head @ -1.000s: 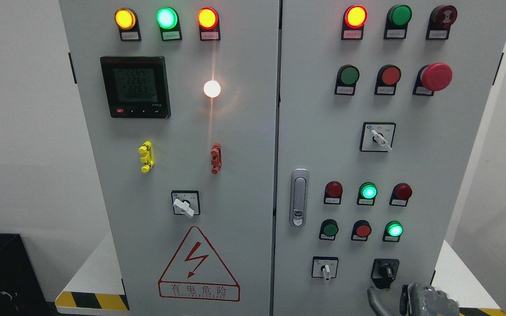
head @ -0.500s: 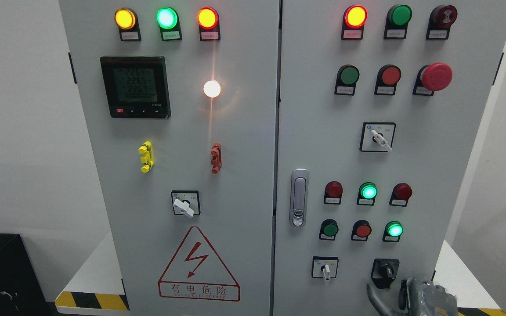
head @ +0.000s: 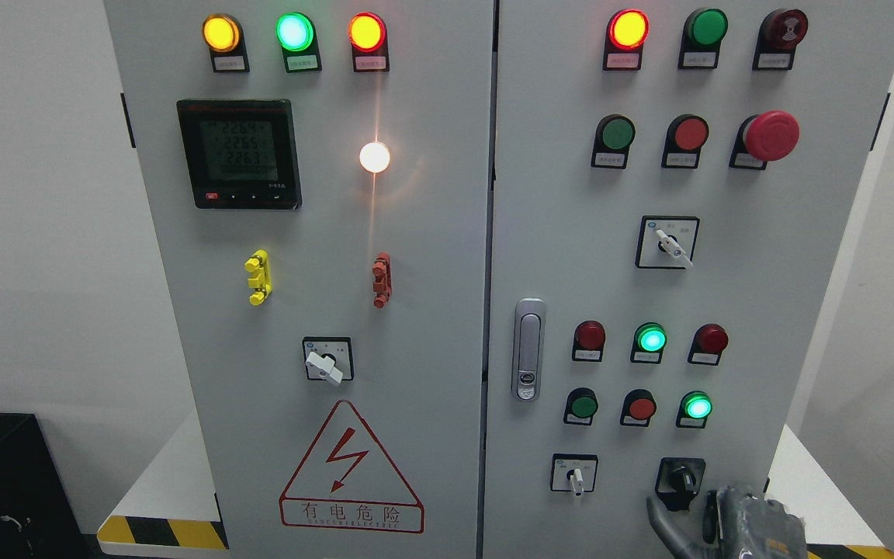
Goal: Flip black knob to close circuit
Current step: 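Reach the right hand up toward the black rotary knob near the cabinet bottom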
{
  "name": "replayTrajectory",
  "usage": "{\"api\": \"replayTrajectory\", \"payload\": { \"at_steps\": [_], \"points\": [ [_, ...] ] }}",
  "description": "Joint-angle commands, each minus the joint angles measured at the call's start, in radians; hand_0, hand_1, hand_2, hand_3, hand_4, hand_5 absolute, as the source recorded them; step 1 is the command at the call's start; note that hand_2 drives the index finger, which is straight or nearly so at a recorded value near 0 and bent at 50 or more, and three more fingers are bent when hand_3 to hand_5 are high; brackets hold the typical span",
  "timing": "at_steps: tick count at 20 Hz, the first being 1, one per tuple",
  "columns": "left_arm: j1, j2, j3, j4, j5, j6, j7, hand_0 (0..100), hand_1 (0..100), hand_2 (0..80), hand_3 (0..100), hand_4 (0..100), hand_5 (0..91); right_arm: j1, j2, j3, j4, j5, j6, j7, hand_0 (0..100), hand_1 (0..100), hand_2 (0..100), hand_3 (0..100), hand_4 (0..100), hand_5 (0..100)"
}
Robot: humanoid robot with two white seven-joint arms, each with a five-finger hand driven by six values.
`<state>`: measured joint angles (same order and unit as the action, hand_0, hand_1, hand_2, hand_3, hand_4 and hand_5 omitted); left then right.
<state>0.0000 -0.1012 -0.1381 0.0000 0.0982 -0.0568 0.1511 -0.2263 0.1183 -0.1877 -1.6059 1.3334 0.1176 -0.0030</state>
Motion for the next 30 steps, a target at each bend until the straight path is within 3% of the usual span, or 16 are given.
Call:
{"api": "replayTrajectory", "payload": {
  "at_steps": [1,20,30],
  "points": [
    [0.023,0.0,0.0,-0.029,0.0,0.0,-0.001,12,56,0.0,0,0,0.0,-0.002,-0.003,-0.018,0.007,-0.002,-0.001,0.0,0,0,90,100,98,100],
    [0.023,0.0,0.0,-0.029,0.0,0.0,-0.001,12,56,0.0,0,0,0.0,-0.007,-0.005,-0.056,0.015,-0.008,-0.001,-0.002,0,0,89,100,98,100],
    [0.023,0.0,0.0,-0.029,0.0,0.0,-0.001,12,56,0.0,0,0,0.0,-0.008,-0.025,-0.068,0.014,-0.019,-0.001,-0.002,0,0,89,100,98,100]
  ]
}}
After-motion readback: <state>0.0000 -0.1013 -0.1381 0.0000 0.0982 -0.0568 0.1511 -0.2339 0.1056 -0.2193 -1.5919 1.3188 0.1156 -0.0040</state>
